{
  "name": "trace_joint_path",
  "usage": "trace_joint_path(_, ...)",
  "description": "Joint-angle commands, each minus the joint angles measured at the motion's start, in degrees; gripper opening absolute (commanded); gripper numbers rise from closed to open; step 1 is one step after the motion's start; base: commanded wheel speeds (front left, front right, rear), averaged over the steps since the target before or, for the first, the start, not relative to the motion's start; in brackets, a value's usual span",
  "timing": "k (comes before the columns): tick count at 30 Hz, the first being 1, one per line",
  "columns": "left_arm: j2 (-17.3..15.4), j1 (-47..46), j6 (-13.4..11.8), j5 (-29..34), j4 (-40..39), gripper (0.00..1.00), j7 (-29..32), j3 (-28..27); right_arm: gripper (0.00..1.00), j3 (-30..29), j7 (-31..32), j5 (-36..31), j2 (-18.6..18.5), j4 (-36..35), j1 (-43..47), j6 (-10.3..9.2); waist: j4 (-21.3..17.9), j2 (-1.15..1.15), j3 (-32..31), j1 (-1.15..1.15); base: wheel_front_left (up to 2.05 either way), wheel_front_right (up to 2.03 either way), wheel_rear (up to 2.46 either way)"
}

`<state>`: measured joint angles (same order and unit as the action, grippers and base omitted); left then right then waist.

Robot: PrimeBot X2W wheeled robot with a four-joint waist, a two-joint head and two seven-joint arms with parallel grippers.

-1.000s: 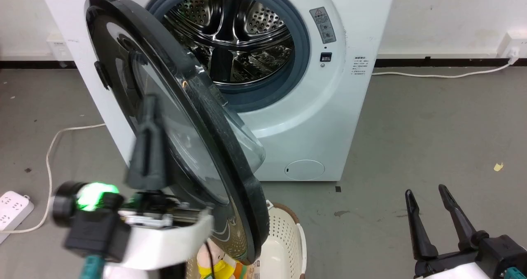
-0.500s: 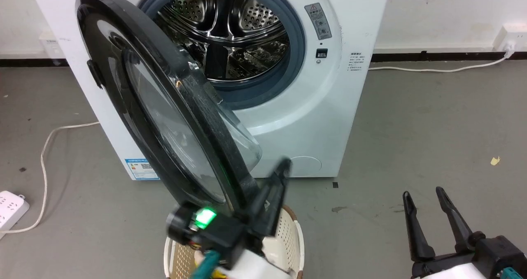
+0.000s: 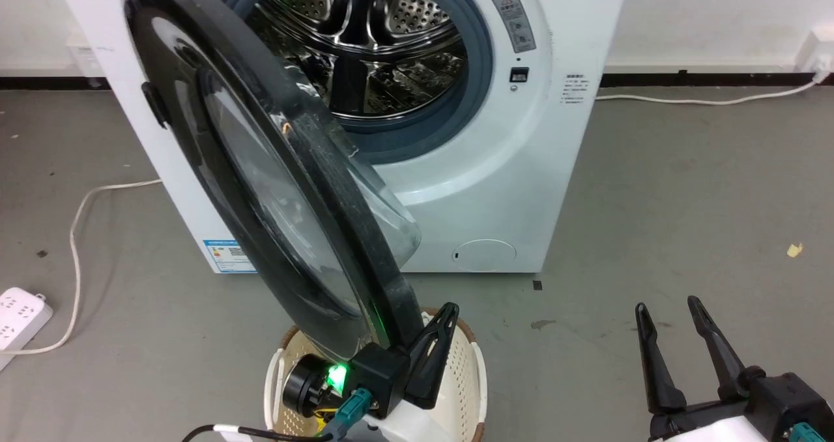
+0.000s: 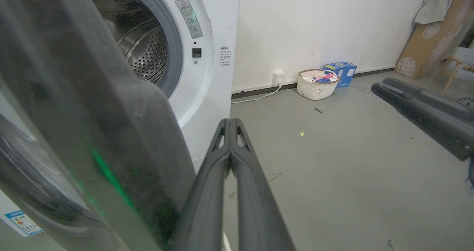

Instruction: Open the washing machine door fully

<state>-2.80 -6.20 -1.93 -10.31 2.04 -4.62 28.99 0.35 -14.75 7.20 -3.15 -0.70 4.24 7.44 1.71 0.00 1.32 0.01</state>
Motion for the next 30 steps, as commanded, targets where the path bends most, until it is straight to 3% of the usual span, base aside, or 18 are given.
trace_joint_path(1,-0.25,-0.79,-0.33,-0.38,0.7,0.0,-0.62,-0.3,1.0,0.11,-0.25,0.25,0.27,0.14,-0.41,0.05,0.59,0.0,-0.11,-0.01,0.0,0.0,0.0)
trace_joint_path(10,-1.16,-0.17,-0.51,-0.94,1.41,0.0,-1.3,-0.44,1.0,-0.22,-0.25,0.58,0.27,0.42,0.15,0.05,5.59,0.0,-0.98,-0.01,0.0,0.0,0.0)
trace_joint_path(25,-3.11,2.16,-1.1,-1.44,-0.45,0.0,0.36,0.22,1.0,0.09,-0.25,1.3,0.27,2.1,1.19,0.05,21.69,0.0,-3.04,-0.01,0.0,0.0,0.0)
trace_joint_path(30,-3.88,2.47,-1.78,-1.83,-1.09,0.0,0.48,-0.78,1.0,0.58,-0.25,1.4,0.27,2.74,1.16,0.05,25.25,0.0,-3.28,-0.01,0.0,0.0,0.0)
